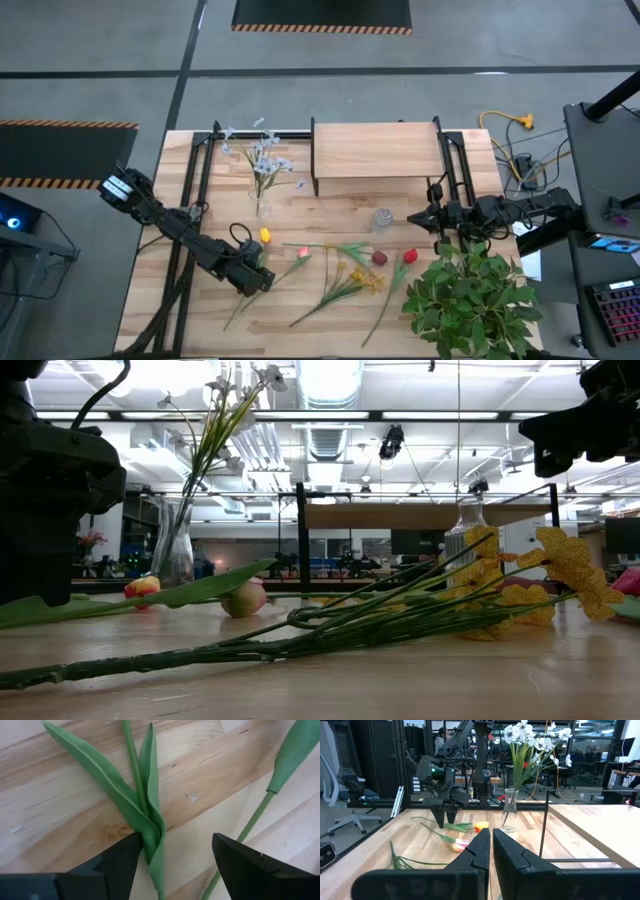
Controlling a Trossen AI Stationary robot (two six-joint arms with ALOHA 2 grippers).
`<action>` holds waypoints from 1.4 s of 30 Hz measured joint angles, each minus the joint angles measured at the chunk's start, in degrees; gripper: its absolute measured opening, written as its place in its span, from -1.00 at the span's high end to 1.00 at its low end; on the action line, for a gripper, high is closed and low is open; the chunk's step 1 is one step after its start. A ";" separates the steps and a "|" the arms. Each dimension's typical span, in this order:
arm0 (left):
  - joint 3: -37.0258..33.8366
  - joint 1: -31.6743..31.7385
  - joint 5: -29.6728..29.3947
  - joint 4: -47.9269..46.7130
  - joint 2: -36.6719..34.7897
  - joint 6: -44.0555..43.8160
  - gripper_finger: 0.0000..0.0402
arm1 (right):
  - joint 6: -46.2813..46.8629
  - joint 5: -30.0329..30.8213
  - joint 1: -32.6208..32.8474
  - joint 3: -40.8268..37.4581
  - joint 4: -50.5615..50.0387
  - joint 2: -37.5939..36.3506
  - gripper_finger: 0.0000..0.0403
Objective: Pick and place flowers into a vace then onto a shelf
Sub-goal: Put the yellow flower into the left transparent vase
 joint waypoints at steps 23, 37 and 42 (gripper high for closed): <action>-1.09 0.09 2.41 -4.62 1.49 5.28 0.88 | 0.22 0.01 0.01 0.00 0.02 0.00 0.94; 8.82 -0.13 -2.83 -15.93 -4.15 20.48 0.97 | 0.22 0.03 -0.01 0.00 0.02 -0.02 0.94; 12.53 -1.70 -15.85 -14.40 -8.06 31.73 0.97 | 0.31 0.03 -0.01 0.00 0.04 -0.02 0.94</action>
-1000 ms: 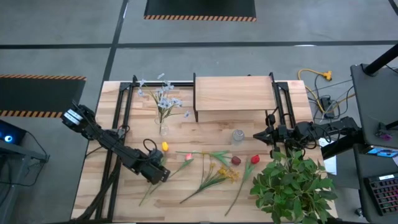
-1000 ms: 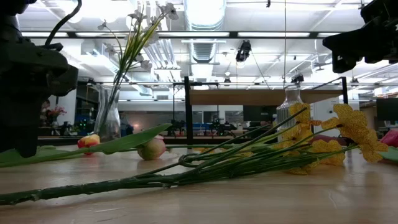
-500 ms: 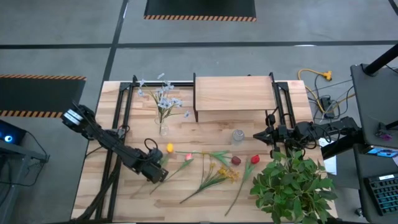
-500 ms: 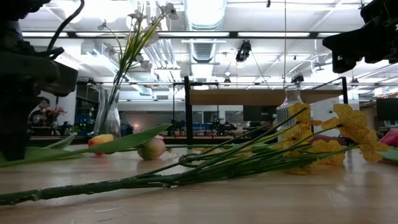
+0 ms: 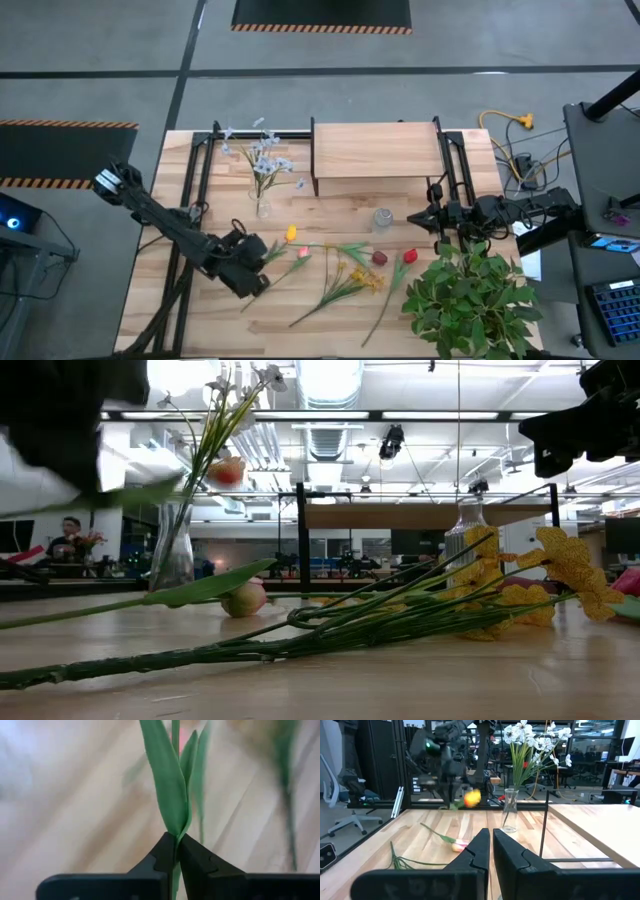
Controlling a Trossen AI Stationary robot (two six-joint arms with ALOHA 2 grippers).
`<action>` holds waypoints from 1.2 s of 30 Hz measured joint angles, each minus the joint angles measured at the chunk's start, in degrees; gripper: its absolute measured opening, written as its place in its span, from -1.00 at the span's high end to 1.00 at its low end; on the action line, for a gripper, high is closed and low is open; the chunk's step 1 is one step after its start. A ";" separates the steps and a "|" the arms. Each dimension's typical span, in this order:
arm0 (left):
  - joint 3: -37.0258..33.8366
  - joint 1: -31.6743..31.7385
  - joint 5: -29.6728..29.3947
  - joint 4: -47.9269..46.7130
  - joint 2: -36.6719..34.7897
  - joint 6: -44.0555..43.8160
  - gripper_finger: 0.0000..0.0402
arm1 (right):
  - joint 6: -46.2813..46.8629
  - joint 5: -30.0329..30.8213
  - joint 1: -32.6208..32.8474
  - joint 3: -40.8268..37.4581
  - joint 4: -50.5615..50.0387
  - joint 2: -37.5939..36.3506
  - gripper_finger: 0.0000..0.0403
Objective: Pick and place flowers into a vace then onto a shelf
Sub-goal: Put the yellow flower into the left transparent vase
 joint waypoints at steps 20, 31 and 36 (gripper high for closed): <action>-17.10 -1.82 -17.38 58.99 -22.96 69.49 0.97 | 1.68 0.00 0.00 0.00 0.00 0.01 0.94; -24.77 -1.76 -31.01 70.32 -36.82 87.44 0.97 | 1.77 -0.02 0.02 0.00 0.00 0.02 0.94; -24.76 -0.85 -32.16 71.65 -38.87 90.21 0.97 | 0.94 0.00 0.00 0.00 0.00 0.02 0.94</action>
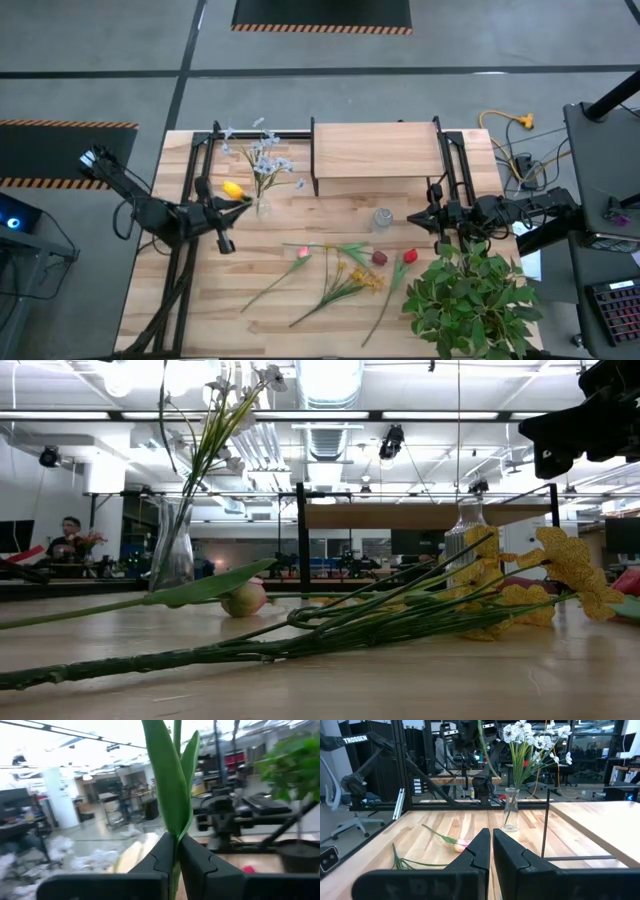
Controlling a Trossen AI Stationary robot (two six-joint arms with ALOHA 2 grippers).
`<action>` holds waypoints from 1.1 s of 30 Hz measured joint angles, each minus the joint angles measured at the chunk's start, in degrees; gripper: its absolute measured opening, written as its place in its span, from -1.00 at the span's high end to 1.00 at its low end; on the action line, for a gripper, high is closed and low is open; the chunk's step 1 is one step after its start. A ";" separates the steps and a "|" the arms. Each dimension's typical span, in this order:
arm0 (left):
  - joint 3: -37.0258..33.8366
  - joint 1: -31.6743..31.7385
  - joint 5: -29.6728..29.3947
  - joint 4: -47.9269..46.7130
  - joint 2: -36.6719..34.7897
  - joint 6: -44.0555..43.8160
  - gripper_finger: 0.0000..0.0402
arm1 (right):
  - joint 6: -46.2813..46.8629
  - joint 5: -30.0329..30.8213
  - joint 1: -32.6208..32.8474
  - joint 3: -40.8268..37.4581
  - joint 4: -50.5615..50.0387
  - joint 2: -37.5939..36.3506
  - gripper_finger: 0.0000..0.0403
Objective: Pick and place flowers into a vace then onto a shelf
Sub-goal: Put the yellow flower into the left transparent vase
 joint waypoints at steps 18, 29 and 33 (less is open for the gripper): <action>-1.02 7.52 -6.21 0.20 0.22 -6.11 0.97 | -0.60 0.07 -0.02 0.00 0.03 0.00 0.94; -7.02 12.85 -6.30 0.59 0.22 -13.71 0.97 | -0.60 0.02 0.02 0.00 0.02 0.00 0.94; -8.62 13.27 -6.31 0.66 0.22 -16.33 0.97 | -0.60 0.00 0.02 0.00 0.01 -0.01 0.94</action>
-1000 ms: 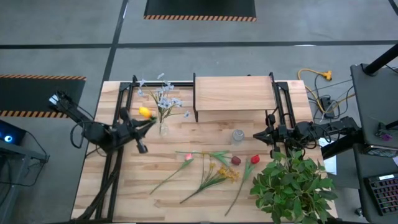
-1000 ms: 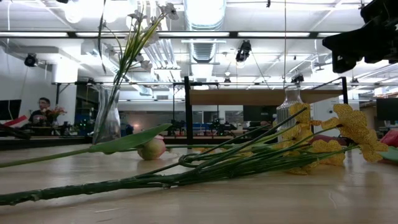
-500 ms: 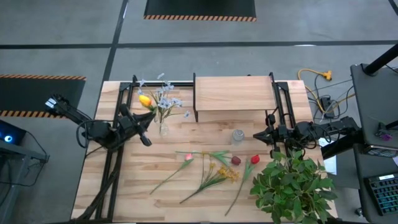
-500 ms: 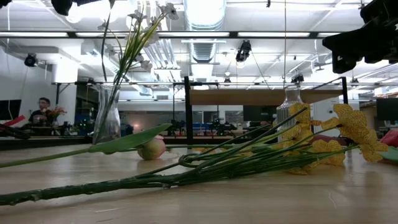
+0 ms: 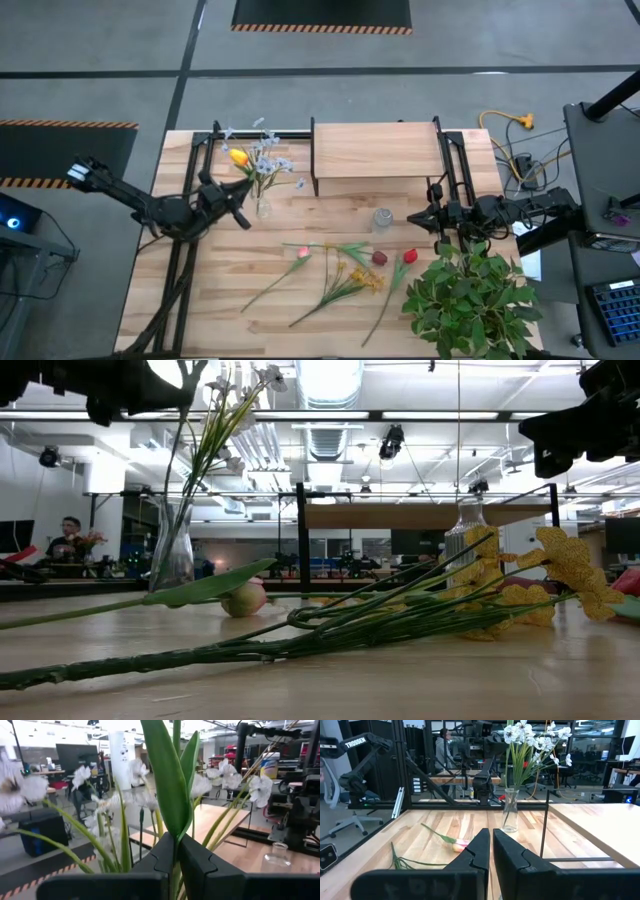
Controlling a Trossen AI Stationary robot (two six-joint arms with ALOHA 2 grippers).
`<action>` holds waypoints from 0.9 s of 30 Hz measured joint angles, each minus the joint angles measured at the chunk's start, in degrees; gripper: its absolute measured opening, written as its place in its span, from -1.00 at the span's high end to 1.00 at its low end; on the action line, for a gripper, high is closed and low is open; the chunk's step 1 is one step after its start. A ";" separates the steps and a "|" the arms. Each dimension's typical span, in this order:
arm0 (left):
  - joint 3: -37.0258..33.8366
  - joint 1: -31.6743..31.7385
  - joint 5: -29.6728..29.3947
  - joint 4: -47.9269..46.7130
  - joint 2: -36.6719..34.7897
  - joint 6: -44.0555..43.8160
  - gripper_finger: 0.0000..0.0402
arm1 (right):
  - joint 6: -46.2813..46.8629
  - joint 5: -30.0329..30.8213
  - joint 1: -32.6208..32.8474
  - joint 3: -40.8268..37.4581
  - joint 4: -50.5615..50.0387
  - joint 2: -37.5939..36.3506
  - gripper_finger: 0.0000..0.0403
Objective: Pick and place flowers into a vace then onto a shelf
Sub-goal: Put the yellow flower into the left transparent vase, then put the pink flower into the left transparent vase
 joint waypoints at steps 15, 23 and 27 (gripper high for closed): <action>-0.59 0.16 0.08 -0.11 -0.43 -5.38 0.24 | 0.00 0.00 0.00 0.00 0.00 0.01 0.94; -0.02 -0.78 0.48 -0.30 -1.99 -4.83 -0.22 | 0.00 0.00 0.00 0.00 0.00 0.01 0.94; 1.27 -1.59 1.31 -1.17 -2.67 -1.92 -0.29 | -0.01 0.00 0.00 0.00 0.00 0.00 0.94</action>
